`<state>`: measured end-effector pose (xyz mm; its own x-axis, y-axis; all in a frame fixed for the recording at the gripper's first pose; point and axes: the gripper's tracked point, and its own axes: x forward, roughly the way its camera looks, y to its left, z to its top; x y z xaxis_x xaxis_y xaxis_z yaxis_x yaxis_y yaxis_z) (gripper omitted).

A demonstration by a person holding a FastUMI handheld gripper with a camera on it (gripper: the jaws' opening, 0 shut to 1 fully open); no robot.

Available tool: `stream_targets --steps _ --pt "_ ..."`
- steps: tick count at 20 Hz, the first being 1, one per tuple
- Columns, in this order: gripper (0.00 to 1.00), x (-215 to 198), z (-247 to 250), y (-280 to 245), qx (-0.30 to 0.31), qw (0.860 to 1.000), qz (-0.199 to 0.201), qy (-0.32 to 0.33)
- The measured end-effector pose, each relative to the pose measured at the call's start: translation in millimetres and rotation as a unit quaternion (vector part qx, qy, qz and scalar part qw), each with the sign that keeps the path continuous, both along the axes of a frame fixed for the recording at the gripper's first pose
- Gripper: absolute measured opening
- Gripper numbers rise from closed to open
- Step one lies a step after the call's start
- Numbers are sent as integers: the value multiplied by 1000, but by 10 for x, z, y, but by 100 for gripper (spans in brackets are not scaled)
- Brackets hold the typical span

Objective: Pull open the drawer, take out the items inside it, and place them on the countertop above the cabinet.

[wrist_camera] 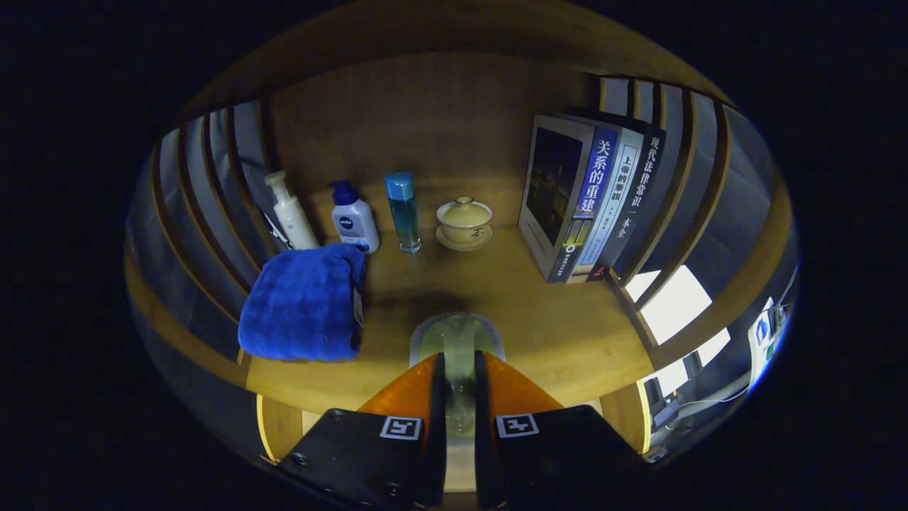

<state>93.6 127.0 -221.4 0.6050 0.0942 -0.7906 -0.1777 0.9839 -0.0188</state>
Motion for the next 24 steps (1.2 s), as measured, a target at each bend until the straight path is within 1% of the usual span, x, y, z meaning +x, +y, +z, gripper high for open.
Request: stream_targets --steps 9,14,18,21,24 --pt "25 452 -196 -63 7 1000 -12 -6" --pt "25 614 -262 -134 12 1000 -17 -15" --pt "25 673 -326 -120 24 999 -16 -20" --pt "25 677 -381 -111 36 999 -23 -18" --pt "29 659 -434 -76 53 998 -29 -17"
